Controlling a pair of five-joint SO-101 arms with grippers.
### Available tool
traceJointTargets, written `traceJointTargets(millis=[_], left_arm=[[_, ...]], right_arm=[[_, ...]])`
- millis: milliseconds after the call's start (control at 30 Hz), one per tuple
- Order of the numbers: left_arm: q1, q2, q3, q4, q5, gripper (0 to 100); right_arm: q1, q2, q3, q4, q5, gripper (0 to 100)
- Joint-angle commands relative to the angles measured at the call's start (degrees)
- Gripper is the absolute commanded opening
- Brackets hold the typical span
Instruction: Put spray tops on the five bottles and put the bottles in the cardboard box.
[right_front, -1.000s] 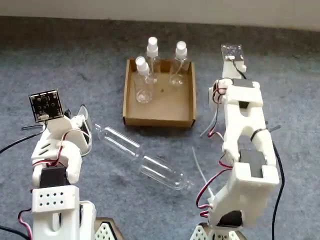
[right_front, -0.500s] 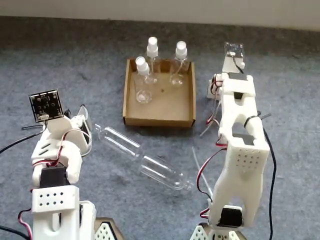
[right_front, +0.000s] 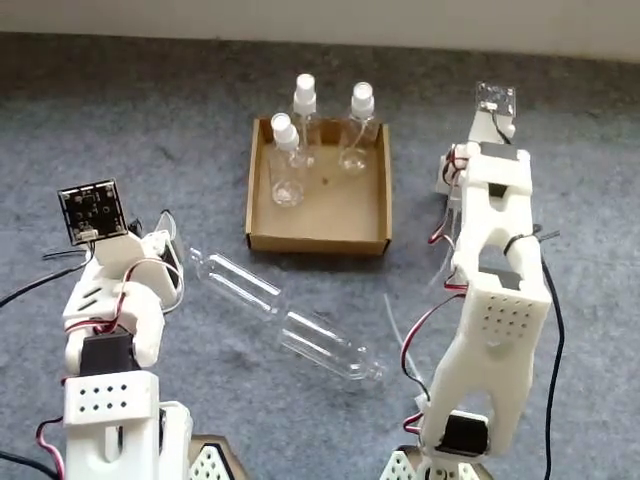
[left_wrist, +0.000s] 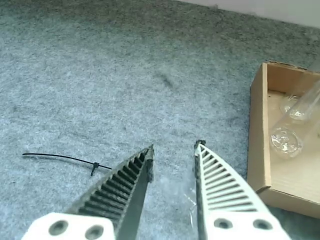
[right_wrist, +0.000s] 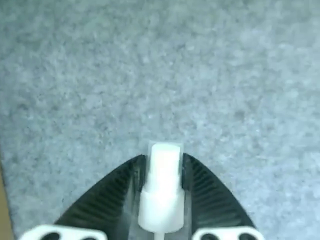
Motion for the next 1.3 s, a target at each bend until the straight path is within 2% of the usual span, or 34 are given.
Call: traceJointTargets(millis=[0,100,200,400,533,667,800,867,1000,1133,1267], left_arm=[[1.27,-0.92,-0.22,-1.23,0.26,13],[1.27,-0.92,-0.22,-1.23,0.26,13],[1.1,-0.92,-0.31,-1.23,0.26,13],[-0.66,-0.92,-1.36,-1.23,0.18,13],[-8.31,-0.92,-6.81,-0.44,-0.53,13],[-18.77,-0.4,-10.77,1.67,-8.97,13],[-26.77,-0.31,-12.97,1.41,-13.19,13],[-31.34,-0.22,-14.55,0.7,-14.86,13],[-38.02,2.15,-18.24,-3.52,-15.56,13],[-39.87,14.55,-29.05,-3.52,-19.78,13],[-39.87,30.64,-40.92,2.11,-22.15,13]], right_arm=[[2.59,-5.41,-8.22,8.4,-0.53,4.8],[2.33,-10.51,-15.69,18.59,-0.62,3.3],[-0.84,-16.22,-23.34,29.05,-0.53,1.5],[-13.67,-25.36,-32.92,45.05,-0.35,1.2],[-24.84,-31.52,-31.34,45.23,-0.62,1.2],[-38.29,-37.85,-22.2,45.23,-0.7,1.2],[-53.32,-40.57,-11.56,42.24,-1.67,1.2],[-57.36,-40.4,-6.46,36.97,-1.67,1.2],[-59.82,-38.81,4.88,23.43,-1.58,1.2],[-61.23,-35.91,14.29,10.86,-1.58,1.7],[-63.69,-31.52,20.7,5.41,-1.49,6.0]])
